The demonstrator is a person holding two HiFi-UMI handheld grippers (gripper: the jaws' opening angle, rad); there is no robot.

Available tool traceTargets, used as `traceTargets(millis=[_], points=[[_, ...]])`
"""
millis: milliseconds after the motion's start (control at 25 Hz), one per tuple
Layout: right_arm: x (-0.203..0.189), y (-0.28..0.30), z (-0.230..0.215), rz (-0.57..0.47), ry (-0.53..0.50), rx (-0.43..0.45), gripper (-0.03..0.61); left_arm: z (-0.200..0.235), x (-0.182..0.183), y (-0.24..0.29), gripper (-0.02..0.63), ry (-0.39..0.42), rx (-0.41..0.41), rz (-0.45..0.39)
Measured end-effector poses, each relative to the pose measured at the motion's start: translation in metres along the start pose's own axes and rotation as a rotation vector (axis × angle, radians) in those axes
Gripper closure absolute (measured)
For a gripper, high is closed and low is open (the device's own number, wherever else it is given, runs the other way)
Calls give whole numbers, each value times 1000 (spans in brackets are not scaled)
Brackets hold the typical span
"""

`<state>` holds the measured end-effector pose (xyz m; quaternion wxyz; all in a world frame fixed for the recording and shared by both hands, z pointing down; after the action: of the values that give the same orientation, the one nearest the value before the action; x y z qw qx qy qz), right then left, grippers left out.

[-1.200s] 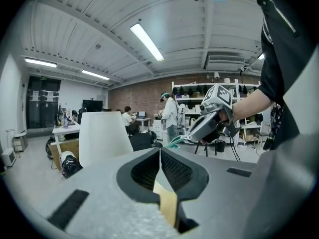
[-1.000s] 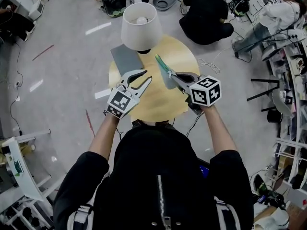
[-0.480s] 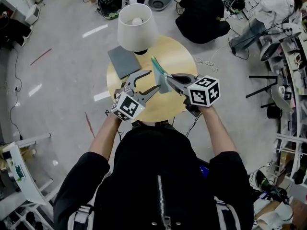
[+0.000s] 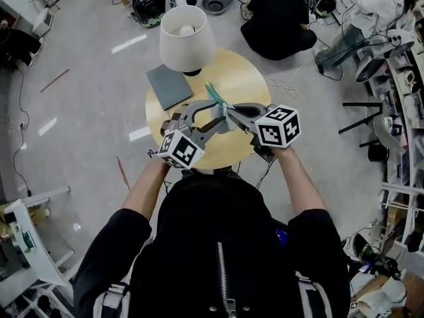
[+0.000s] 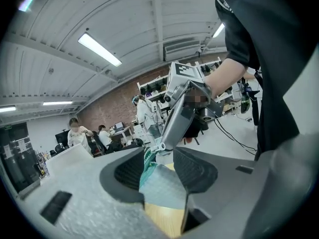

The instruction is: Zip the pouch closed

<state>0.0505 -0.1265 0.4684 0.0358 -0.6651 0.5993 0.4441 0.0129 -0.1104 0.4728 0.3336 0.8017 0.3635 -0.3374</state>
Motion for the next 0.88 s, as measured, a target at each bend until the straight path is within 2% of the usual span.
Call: traceTargets(millis=[360, 440, 720, 880], points=[[-6, 0, 1, 23, -6, 2, 560, -2, 7, 1, 534, 41, -2, -7], [-7, -1, 1, 26, -5, 0, 560, -2, 7, 0, 534, 38, -1, -8], [-12, -1, 4, 36, -17, -3, 560, 2, 5, -6, 591, -62, 27, -24], [-15, 1, 5, 43, -17, -2, 560, -2, 7, -5, 595, -75, 11, -33]])
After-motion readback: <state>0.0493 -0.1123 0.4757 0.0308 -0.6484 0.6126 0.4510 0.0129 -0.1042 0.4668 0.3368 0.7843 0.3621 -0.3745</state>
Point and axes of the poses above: the fingertips, and each gripper's own axes: y forward along the fingers, z to its left, x out of its top, the point moved 2 cm from there along -y, backward along the fingers, and after that the axes turned 12 degrees about y, right-handed, at the moved point
